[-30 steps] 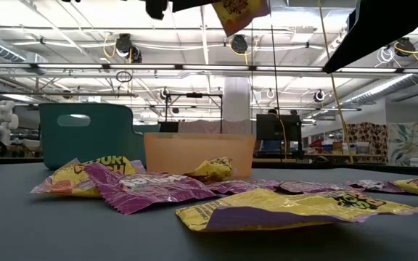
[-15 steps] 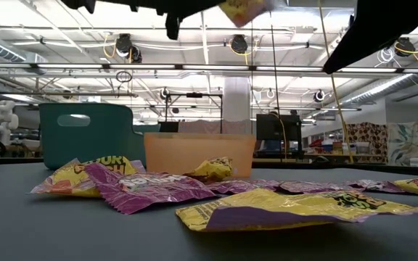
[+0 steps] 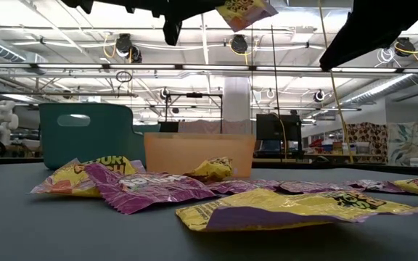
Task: Sort candy
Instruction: Put the yellow candy into the green bin
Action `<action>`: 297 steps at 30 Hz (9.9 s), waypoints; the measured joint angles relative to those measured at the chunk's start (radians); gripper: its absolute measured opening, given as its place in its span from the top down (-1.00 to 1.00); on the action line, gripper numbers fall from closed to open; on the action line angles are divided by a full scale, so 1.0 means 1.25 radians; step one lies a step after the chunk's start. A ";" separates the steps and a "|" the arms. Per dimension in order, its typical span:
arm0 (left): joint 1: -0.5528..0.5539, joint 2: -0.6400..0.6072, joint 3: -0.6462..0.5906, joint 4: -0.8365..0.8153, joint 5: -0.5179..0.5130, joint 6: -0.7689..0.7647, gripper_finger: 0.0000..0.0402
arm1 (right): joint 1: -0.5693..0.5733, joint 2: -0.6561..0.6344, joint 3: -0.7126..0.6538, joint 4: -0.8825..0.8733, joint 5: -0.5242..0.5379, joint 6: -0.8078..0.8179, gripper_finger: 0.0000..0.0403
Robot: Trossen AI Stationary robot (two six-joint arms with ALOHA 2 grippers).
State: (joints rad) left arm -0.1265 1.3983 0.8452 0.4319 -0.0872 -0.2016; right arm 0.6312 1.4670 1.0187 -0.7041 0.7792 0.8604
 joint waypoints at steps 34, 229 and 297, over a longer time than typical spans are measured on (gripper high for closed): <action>0.043 -0.028 -0.001 -0.042 -0.517 0.657 0.97 | -0.001 0.000 0.000 0.003 -0.056 -0.062 0.24; -0.250 0.213 0.000 0.294 -0.208 0.438 0.07 | 0.139 -0.328 -0.456 1.200 -0.127 -0.636 1.00; -0.221 0.212 0.010 0.331 -0.224 0.397 0.07 | 0.112 -0.325 -0.502 1.054 -0.015 -0.758 1.00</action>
State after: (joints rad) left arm -0.4025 1.6634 0.8581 0.8460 -0.3676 0.2951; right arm 0.7715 1.0611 0.3916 0.6130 0.7601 -0.0875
